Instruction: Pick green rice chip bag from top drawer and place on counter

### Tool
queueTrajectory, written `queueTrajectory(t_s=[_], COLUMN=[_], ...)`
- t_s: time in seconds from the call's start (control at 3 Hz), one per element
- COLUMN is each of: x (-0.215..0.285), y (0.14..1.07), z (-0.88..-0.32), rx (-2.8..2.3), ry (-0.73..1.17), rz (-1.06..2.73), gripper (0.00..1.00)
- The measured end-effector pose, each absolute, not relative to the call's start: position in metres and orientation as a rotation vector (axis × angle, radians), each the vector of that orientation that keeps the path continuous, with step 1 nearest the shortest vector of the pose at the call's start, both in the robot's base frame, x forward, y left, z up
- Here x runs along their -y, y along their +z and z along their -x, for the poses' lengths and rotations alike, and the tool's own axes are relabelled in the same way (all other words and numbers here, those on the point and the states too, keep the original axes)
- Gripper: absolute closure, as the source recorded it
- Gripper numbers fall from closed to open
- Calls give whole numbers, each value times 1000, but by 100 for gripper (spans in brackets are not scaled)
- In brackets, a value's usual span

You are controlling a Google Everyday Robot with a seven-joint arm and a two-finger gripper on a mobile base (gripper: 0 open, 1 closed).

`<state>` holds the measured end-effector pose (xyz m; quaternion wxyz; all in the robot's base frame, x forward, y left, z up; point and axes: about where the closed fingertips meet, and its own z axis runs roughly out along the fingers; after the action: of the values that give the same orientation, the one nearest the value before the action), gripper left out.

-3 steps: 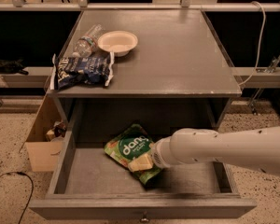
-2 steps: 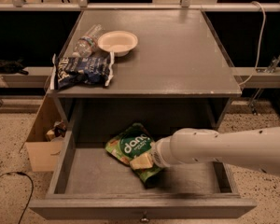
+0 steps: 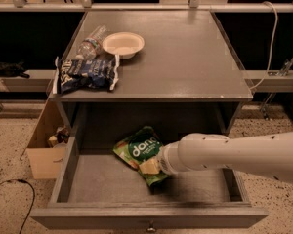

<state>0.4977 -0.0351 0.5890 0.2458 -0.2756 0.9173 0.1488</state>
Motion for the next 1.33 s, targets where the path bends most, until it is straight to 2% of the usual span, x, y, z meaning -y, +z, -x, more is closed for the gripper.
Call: queueTrajectory(t_s=[0.33, 1.0, 1.33], x=[35, 35, 69], y=[589, 597, 605], z=[-498, -498, -480], rx=[-2503, -2503, -2526], ry=[406, 406, 330], rz=[752, 752, 739], gripper=[100, 100, 100])
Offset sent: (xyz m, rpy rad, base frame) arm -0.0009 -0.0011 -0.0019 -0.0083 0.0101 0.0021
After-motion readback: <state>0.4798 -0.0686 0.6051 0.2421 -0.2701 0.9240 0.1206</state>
